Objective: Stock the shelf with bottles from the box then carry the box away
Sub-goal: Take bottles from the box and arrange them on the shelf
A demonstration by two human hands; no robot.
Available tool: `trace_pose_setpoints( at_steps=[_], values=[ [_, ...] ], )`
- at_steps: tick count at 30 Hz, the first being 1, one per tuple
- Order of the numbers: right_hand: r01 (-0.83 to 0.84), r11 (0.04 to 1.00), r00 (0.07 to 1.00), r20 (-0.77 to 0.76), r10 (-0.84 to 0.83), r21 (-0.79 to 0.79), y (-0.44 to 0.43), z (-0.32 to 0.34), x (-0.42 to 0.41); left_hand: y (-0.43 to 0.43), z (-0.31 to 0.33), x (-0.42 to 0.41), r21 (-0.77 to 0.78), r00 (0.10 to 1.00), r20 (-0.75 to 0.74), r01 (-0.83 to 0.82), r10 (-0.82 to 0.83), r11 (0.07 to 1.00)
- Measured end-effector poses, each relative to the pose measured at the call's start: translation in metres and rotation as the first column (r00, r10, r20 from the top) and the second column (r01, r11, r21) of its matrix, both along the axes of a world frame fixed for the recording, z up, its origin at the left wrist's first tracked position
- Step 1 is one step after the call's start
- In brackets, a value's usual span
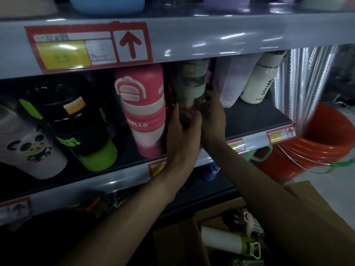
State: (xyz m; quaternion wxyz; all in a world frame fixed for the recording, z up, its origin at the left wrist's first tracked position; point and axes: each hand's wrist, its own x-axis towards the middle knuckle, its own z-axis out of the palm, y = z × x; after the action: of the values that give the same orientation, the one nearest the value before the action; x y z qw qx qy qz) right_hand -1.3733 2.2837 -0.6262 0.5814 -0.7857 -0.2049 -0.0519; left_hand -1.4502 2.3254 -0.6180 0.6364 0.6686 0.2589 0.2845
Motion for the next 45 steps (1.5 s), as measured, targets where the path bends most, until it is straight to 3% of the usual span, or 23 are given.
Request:
trace_pose_setpoints(
  at_steps=[8, 11, 14, 19, 23, 28, 35, 39, 42, 45],
  values=[
    [-0.054, 0.994, 0.998, -0.045, 0.05, -0.09, -0.013, -0.005, 0.003, 0.001, 0.002, -0.001, -0.031, 1.0, 0.019, 0.011, -0.01, 0.999],
    [-0.074, 0.975, 0.997, -0.018, 0.072, -0.209, -0.026, -0.005, 0.006, -0.007, 0.006, -0.011, -0.028, 1.0, 0.028, 0.01, -0.01, 1.0],
    [-0.057, 0.932, 0.995, 0.06, 0.084, -0.358, -0.046, 0.004, 0.003, -0.012, 0.004, -0.022, 0.034, 0.999, 0.019, 0.046, -0.047, 0.998],
    [-0.042, 0.879, 0.982, 0.143, 0.124, -0.476, -0.084, 0.029, -0.02, -0.018, 0.011, -0.045, 0.163, 0.991, -0.045, 0.131, -0.126, 0.978],
    [-0.008, 0.859, 0.991, 0.112, 0.076, -0.512, -0.125, 0.03, -0.033, -0.027, 0.012, -0.062, 0.292, 0.965, -0.135, 0.255, -0.225, 0.922],
    [-0.015, 0.789, 0.993, 0.084, 0.085, -0.614, -0.173, 0.034, -0.05, -0.038, 0.0, -0.076, 0.502, 0.927, -0.238, 0.373, -0.29, 0.781],
    [-0.055, 0.574, 0.998, -0.022, 0.064, -0.817, -0.25, 0.035, -0.094, -0.066, -0.02, -0.095, 0.704, 0.866, -0.38, 0.498, -0.324, 0.506],
    [-0.101, 0.438, 0.994, -0.07, 0.088, -0.893, -0.296, 0.021, -0.118, -0.08, -0.051, -0.101, 0.723, 0.799, -0.452, 0.589, -0.397, 0.362],
    [-0.223, 0.327, 0.974, -0.201, 0.1, -0.918, -0.324, 0.004, -0.139, -0.093, -0.073, -0.109, 0.709, 0.741, -0.544, 0.657, -0.394, 0.257],
    [-0.358, 0.25, 0.934, -0.351, 0.07, -0.9, -0.344, -0.027, -0.152, -0.104, -0.1, -0.114, 0.622, 0.612, -0.694, 0.775, -0.381, 0.112]
  ],
)
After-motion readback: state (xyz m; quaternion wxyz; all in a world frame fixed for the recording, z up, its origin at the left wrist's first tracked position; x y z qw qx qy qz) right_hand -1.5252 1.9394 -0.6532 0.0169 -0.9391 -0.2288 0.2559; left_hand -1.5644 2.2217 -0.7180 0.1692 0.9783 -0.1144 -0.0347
